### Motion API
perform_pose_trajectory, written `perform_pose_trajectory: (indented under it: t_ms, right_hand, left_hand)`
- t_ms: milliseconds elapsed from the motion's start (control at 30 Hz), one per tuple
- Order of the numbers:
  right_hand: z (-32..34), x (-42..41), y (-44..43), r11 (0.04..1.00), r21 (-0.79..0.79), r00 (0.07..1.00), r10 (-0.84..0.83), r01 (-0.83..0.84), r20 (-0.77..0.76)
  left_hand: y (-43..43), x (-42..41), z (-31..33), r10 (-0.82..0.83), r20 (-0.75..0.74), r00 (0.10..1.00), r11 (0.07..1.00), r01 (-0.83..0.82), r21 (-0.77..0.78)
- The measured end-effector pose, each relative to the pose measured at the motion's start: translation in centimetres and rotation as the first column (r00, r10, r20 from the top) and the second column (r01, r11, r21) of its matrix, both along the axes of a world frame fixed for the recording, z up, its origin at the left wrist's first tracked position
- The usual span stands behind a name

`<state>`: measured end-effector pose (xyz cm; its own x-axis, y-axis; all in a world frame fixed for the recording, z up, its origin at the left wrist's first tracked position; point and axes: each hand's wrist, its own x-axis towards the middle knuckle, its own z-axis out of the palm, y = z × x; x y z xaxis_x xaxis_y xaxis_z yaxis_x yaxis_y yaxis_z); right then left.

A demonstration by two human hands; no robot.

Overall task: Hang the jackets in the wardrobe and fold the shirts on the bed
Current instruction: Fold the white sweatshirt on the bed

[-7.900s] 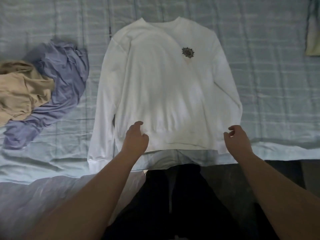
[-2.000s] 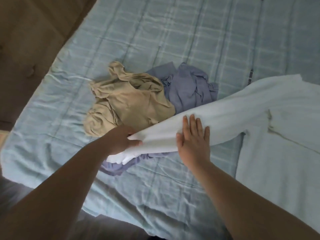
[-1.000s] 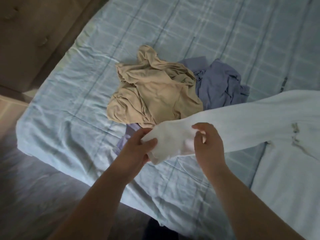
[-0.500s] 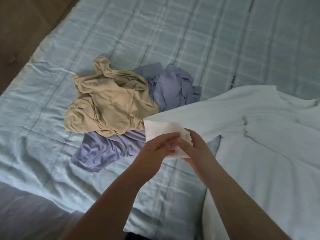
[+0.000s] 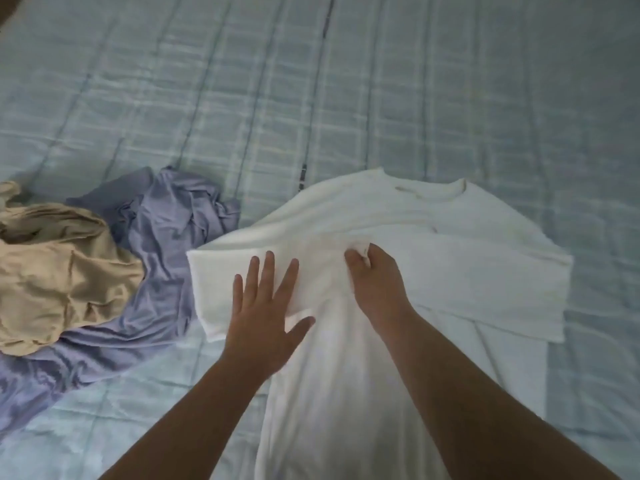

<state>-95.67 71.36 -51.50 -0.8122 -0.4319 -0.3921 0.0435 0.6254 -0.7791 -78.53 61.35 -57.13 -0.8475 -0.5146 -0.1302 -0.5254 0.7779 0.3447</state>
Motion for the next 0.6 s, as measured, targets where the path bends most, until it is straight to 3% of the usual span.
perform_pose_trajectory:
  t_ms: [133, 333, 467, 600]
  right_hand:
    - [-0.5, -6.1, 2.8, 0.993, -0.062, 0.994, -0.094, 0.098, 0.061]
    - [-1.5, -14.7, 10.2, 0.962, -0.051, 0.961, -0.266, 0.27, 0.075]
    - [-2.9, -18.2, 16.4, 0.963, 0.157, 0.971, -0.202, 0.221, -0.128]
    - [-4.2, -19.2, 20.6, 0.933, 0.246, 0.951, -0.209, 0.263, -0.226]
  left_hand:
    - [2.6, -7.0, -1.5, -0.075, 0.104, 0.992, 0.991, 0.086, -0.105]
    - [5.2, -15.0, -1.2, -0.084, 0.124, 0.989, 0.993, 0.092, -0.067]
    - [8.4, -18.5, -1.3, -0.216, 0.147, 0.965, 0.966, 0.233, -0.111]
    - [11.2, -20.8, -1.9, -0.284, 0.178, 0.942, 0.933, 0.314, -0.175]
